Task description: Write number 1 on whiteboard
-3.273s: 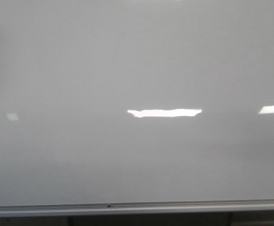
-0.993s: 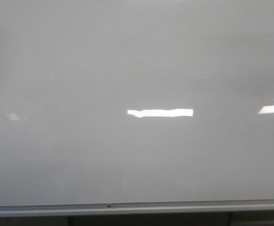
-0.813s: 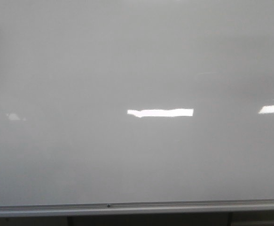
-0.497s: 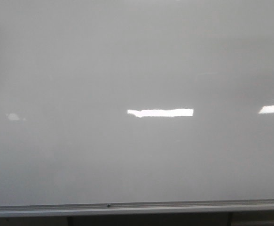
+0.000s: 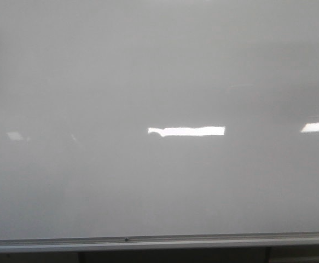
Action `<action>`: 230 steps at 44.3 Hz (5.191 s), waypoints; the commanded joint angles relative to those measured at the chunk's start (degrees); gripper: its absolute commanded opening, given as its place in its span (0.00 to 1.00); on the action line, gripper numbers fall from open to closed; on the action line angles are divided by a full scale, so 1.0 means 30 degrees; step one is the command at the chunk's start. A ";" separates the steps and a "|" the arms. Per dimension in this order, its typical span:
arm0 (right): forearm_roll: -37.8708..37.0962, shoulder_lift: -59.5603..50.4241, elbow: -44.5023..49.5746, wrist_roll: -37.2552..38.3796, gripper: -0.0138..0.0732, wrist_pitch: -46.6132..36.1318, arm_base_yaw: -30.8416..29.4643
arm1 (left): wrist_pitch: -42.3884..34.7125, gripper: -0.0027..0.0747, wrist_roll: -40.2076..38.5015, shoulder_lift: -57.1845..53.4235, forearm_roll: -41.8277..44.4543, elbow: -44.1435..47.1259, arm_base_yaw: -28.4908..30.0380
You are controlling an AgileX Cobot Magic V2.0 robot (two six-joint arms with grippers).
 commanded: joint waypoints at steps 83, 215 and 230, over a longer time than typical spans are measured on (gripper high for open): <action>-0.0189 0.0100 -0.0490 -0.0162 0.86 -0.1448 0.0037 | -0.8551 0.01 -0.0205 1.1360 -0.0727 -0.3870 0.0492; 0.8693 1.0814 -0.9909 -1.8387 0.19 0.2697 1.4188 | 0.6200 0.33 0.9435 0.6629 -0.0012 -0.7191 -1.7273; 0.7846 1.0484 -0.9909 -1.7223 0.19 0.3147 1.3677 | 0.6617 0.78 0.8853 0.5641 0.0312 -0.7191 -1.7154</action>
